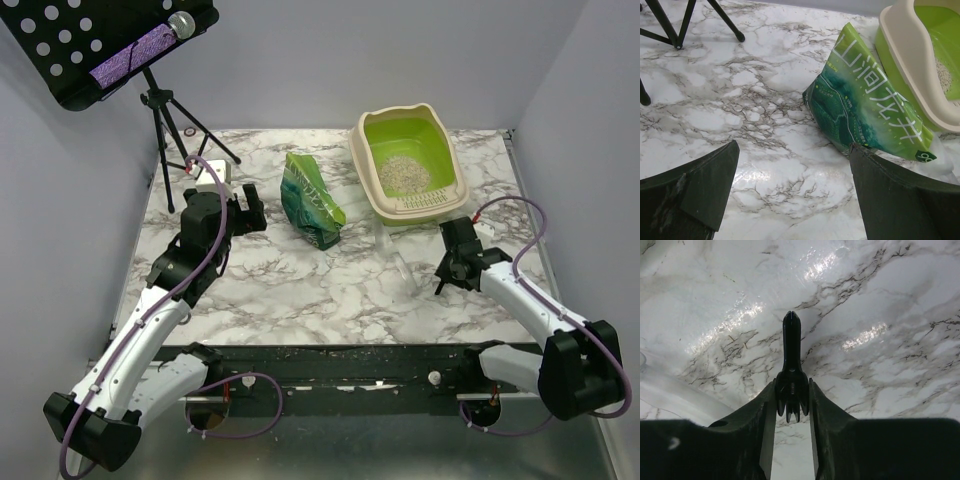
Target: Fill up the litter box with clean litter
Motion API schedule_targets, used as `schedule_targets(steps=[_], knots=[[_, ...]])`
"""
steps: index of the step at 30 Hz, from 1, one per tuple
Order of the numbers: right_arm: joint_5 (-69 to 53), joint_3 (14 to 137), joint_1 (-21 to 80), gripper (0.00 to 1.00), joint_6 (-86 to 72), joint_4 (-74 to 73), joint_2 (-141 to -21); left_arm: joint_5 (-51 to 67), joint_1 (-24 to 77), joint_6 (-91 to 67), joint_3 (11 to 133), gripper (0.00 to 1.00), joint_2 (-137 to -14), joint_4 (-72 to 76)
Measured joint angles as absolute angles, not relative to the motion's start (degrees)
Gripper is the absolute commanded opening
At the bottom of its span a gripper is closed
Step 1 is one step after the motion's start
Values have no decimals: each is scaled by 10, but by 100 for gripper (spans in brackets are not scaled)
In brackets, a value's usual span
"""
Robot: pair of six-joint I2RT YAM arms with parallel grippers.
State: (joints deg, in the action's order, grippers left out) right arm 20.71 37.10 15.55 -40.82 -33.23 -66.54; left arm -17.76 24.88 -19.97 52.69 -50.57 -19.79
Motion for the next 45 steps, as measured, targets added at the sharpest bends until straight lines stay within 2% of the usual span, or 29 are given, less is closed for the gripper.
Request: schedule_targets(steps=[4, 10, 15, 22, 31, 38, 45], knots=[[208, 371, 154, 53, -407, -328, -663, -178, 249, -200, 527, 99, -507, -198], [206, 393, 153, 59, -393, -333, -630, -178, 249, -197, 527, 99, -517, -198], [169, 489, 160, 62, -343, -328, -603, -168, 249, -186, 527, 99, -525, -196], [57, 621, 200, 70, -247, -297, -632, -122, 249, -166, 567, 99, -581, -195], [-33, 659, 264, 70, -215, -266, -701, -52, 212, -131, 794, 99, -751, -206], [-38, 606, 325, 71, -231, -232, -667, 145, 92, -136, 971, 99, -964, -200], [-37, 542, 331, 71, -239, -228, -613, 294, 57, -152, 1219, 99, -1193, -280]])
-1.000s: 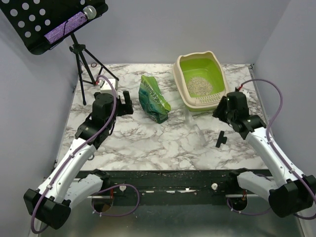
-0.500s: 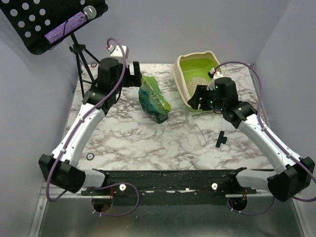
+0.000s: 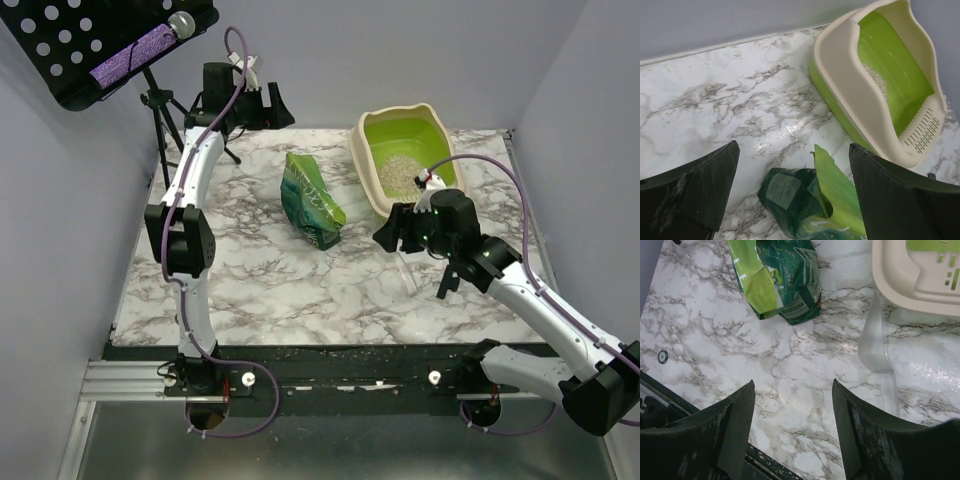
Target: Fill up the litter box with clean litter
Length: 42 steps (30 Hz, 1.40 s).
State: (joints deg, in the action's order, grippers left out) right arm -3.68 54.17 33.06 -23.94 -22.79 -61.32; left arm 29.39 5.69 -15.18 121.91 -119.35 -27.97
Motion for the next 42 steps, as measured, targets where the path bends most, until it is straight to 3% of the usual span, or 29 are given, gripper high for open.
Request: schedule_targets(steps=[5, 8, 23, 33, 38, 41, 42], knots=[[-37, 528, 333, 71, -240, -227, -590, 369, 55, -157, 1345, 99, -1295, -351], [-37, 527, 334, 71, -241, -225, -589, 384, 55, -156, 1359, 98, -1311, -385], [-37, 505, 341, 71, -246, -223, -588, 427, 70, -109, 1140, 97, -1232, -420], [-37, 502, 342, 71, -247, -224, -581, 539, 79, -30, 1103, 93, -1197, -423], [-37, 502, 342, 71, -247, -230, -573, 582, 76, 19, 1101, 77, -1196, -439], [-37, 502, 342, 71, -246, -233, -571, 600, 76, 42, 1100, 52, -1196, -444], [-37, 502, 342, 71, -246, -233, -571, 604, 76, 49, 1097, 40, -1196, -444]])
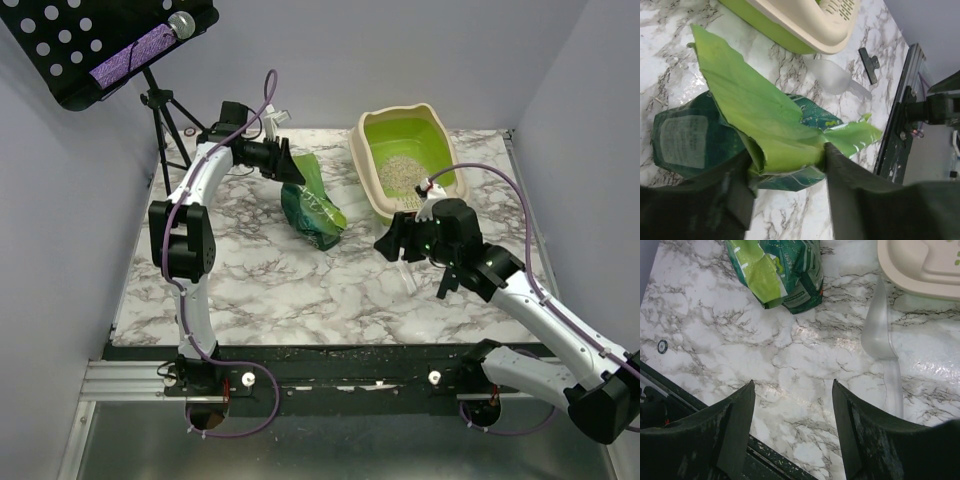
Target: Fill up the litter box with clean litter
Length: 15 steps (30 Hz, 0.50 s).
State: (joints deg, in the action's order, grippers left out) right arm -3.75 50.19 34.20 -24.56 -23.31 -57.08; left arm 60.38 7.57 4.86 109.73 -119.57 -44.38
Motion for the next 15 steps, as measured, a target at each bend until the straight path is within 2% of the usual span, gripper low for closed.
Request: schedule_targets(steps=[2, 7, 15], knots=[[-37, 504, 342, 71, -243, -235, -573, 615, 76, 64, 1088, 21, -1196, -441], [-41, 532, 345, 71, -233, -236, -597, 634, 75, 69, 1000, 1, -1171, -363], [-67, 555, 345, 71, -198, -196, -615, 590, 84, -123, 677, 0, -940, -56]])
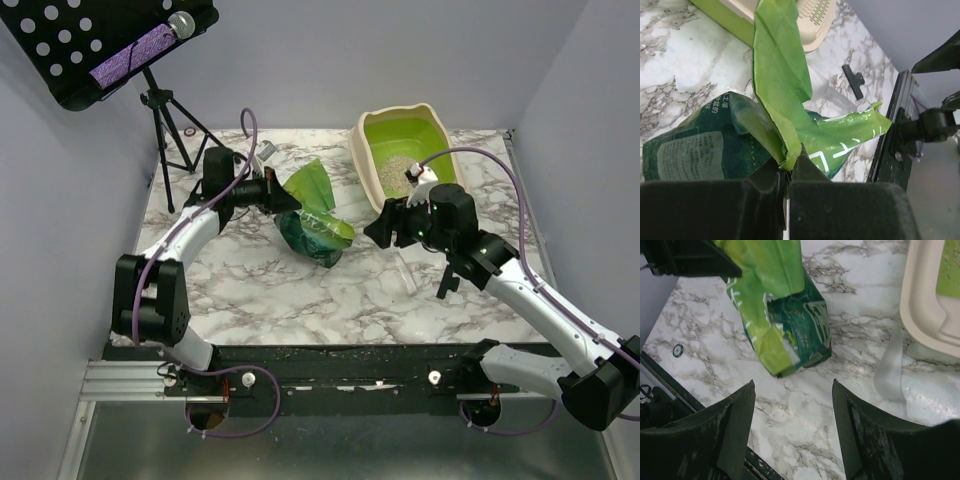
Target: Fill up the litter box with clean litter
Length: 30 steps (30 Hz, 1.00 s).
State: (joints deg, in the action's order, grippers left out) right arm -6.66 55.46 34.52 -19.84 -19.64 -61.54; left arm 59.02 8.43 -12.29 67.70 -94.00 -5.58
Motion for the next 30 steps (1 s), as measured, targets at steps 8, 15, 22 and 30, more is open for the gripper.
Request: schedule_targets(steps=[8, 15, 22, 30], knots=[[-153, 561, 345, 75, -129, -68, -674, 515, 91, -307, 456, 0, -803, 199], [-281, 609, 345, 78, -7, -4, -797, 451, 99, -378, 343, 0, -739, 320], [-341, 694, 340, 80, 98, 0, -880, 415, 145, -396, 310, 0, -729, 376], [-401, 731, 312, 80, 138, -1, -923, 401, 197, -365, 291, 0, -694, 357]])
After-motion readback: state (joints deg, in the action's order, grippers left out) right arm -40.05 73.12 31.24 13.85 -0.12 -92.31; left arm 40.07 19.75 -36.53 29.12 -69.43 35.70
